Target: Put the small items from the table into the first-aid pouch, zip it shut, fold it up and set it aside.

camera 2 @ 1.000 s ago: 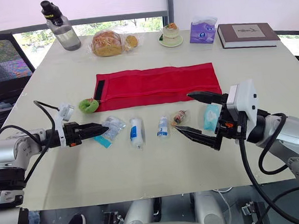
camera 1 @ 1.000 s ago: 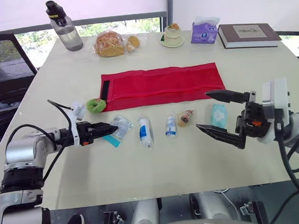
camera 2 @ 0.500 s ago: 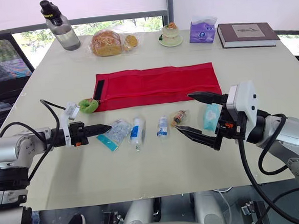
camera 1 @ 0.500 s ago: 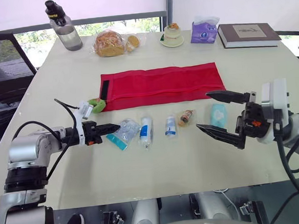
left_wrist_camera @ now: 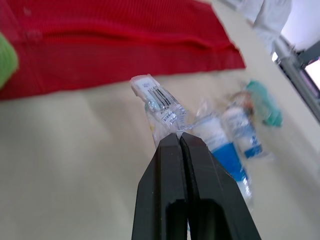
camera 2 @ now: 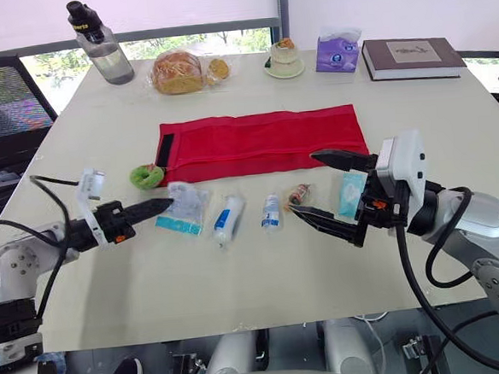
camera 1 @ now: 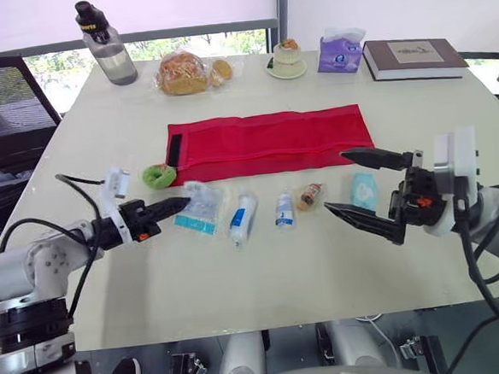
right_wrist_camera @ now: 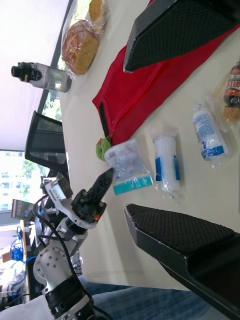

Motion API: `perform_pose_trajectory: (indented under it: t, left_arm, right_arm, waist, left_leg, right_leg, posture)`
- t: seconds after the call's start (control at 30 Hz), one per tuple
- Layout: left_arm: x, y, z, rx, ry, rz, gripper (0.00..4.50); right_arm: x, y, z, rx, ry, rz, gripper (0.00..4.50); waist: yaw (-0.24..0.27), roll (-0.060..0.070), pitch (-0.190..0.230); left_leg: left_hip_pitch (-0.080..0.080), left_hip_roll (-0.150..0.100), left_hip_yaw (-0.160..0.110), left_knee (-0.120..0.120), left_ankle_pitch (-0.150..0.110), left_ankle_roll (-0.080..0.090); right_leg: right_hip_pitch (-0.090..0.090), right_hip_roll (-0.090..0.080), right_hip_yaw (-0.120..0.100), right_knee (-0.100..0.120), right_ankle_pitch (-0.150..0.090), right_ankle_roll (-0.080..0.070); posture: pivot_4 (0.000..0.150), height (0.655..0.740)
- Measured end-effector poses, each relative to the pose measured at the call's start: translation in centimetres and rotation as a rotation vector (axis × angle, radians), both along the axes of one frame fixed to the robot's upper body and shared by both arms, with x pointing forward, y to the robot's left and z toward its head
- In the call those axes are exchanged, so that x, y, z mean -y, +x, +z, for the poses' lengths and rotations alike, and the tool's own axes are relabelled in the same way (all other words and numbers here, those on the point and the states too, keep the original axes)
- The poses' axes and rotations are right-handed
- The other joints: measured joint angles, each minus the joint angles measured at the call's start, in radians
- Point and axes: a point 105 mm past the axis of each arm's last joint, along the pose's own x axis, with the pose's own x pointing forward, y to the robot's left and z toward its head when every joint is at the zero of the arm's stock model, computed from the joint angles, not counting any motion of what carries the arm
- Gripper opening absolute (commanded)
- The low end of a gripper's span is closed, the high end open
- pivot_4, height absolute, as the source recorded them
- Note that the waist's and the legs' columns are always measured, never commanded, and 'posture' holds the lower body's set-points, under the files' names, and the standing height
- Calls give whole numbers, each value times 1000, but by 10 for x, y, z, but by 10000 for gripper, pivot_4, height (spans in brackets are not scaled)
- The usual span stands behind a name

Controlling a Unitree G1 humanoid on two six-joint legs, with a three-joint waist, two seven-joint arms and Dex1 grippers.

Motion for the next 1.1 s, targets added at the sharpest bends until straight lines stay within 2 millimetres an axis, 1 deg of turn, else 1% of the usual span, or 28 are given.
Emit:
perform_pose_trajectory:
  t: [0.07,0.13,0.2,0.3,0.4,0.5,0.57,0.67,0.83,0.93,1.07,1.1]
  left_arm:
    - [-2,-3,-3,-4,5,14,361]
    - [-6,-9,-10,-31,20,43,361]
    - [-10,-17,-16,-62,26,66,361]
    - [-16,-31,-19,-97,28,101,361]
    - [-15,-44,-19,-114,35,107,361]
    - [-13,-52,-22,-129,19,122,361]
    - [-14,-58,-26,-148,19,141,361]
    - [-15,-67,-34,-186,16,157,361]
    - [-15,-80,-43,-235,0,162,361]
    - [-17,-85,-46,-253,0,164,8038]
    - [-20,-86,-45,-249,10,163,27396]
    - [-21,-85,-44,-246,10,161,31430]
  right_arm:
    - [-1,0,0,0,-2,7,45000]
    - [-1,0,-1,0,-5,12,45000]
    - [-1,0,-1,-3,-7,16,45000]
    - [0,0,-2,-6,-9,19,45000]
    - [0,-1,-2,-8,-11,24,45000]
    - [-1,-1,-3,-6,-14,29,45000]
    - [-2,-1,-4,-7,-15,37,45000]
    - [-3,-2,-5,-10,-22,52,45000]
    - [-5,-2,-8,-15,-23,63,45000]
    - [-5,-3,-8,-16,-22,68,45000]
    - [-6,-2,-9,-13,-18,64,45000]
    - [-6,-2,-9,-14,-16,62,45000]
  waist:
    - [-1,0,0]
    - [-5,0,0]
    - [-6,0,0]
    - [-4,0,0]
    - [-1,0,0]
    - [1,0,0]
    - [0,0,0]
    - [-2,0,0]
    - [-1,0,0]
    - [0,0,0]
    - [1,0,0]
    - [1,0,0]
  left_leg:
    - [0,0,0,0,0,0]
    - [0,0,0,-1,0,0]
    - [0,1,0,-2,0,0]
    - [0,1,-1,-2,0,0]
    - [1,1,-2,-1,0,0]
    - [1,1,-2,0,0,0]
    - [1,1,-2,0,0,0]
    - [2,1,-2,-1,0,0]
    - [2,1,-2,-1,0,0]
    - [2,0,-2,-1,0,0]
    - [2,0,-3,-1,0,0]
    - [2,0,-3,-2,0,0]
  right_leg:
    - [0,0,0,0,0,0]
    - [0,0,1,0,0,0]
    - [0,0,0,0,0,0]
    - [0,0,0,0,0,0]
    - [0,-1,0,0,0,0]
    - [0,-3,0,0,0,0]
    - [0,-3,0,0,0,0]
    - [0,-9,-1,0,0,0]
    - [-1,-11,-4,0,0,-1]
    - [-1,-15,-9,0,0,-1]
    - [-1,-17,-12,-1,0,-1]
    - [-1,-17,-12,-1,0,-1]
  posture:
    - [1500,7387]
    - [1500,7387]
    - [1500,7387]
    - [1500,7387]
    - [1500,7387]
    - [1500,7387]
    - [1500,7387]
    - [1500,7387]
    - [1500,7387]
    - [1500,7387]
    - [1500,7387]
    - [1500,7387]
